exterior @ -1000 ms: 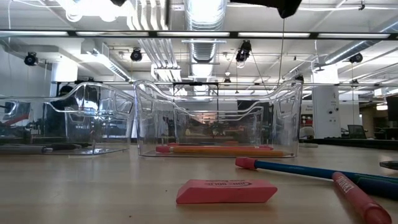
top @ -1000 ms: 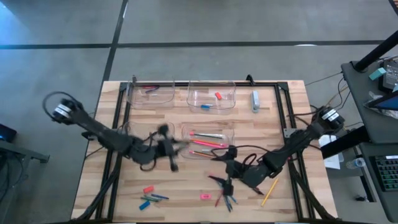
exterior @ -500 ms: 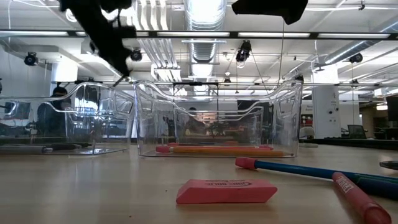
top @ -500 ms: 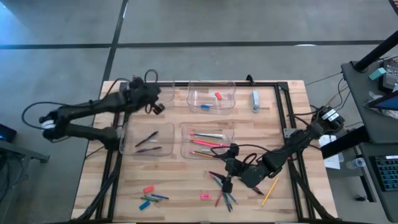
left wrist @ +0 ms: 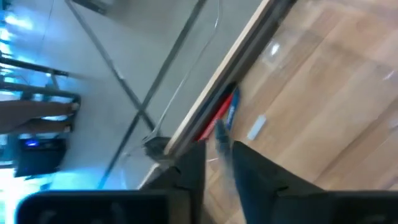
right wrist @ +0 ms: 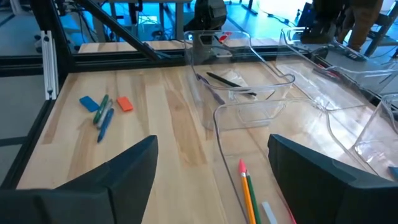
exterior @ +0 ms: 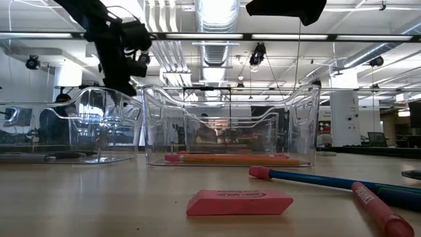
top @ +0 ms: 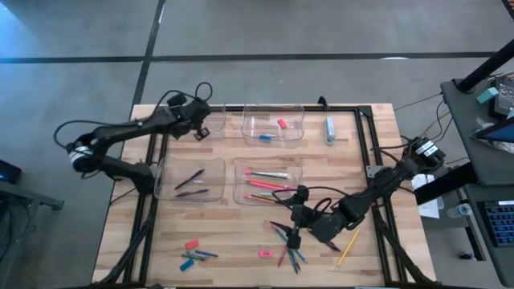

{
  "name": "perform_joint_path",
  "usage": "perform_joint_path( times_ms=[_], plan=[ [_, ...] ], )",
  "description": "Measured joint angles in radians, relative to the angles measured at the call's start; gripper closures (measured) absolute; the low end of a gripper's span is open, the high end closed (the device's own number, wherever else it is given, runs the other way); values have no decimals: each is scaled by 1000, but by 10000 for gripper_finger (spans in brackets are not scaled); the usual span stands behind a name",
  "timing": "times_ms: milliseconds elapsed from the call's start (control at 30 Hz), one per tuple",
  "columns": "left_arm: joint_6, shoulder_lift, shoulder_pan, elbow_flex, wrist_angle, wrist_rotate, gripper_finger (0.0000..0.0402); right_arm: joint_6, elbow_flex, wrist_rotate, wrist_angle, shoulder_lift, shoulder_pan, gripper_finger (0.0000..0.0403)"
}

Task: Sort crayons/erasers/pens/pencils in bins
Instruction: Put the top gray crayon into the top left transparent bin, then put the yellow pencil into the bottom right transparent bin

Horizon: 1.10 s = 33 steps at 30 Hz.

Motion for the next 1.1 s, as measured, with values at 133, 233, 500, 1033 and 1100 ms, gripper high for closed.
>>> perform_joint_path(
  times_ms=[133, 233, 500, 1033, 1100],
  plan=[
    [2, 2, -7, 1, 3, -8, 278, 7, 0, -1, -12, 0, 0, 110],
    [2, -20, -15, 7, 8, -9, 240, 18, -1, -2, -28, 0, 0, 108],
    [-117, -266, -163, 88, 61, 81, 202, 26, -1, -2, -30, 0, 0, 114],
    [-295, -501, -1161, -591, 1390, 179, 215, 53, -1, -2, -51, 1, 5, 117],
    [-230, -431, -1232, -670, 1578, 130, 215, 53, -1, -2, -51, 1, 5, 117]
  ],
)
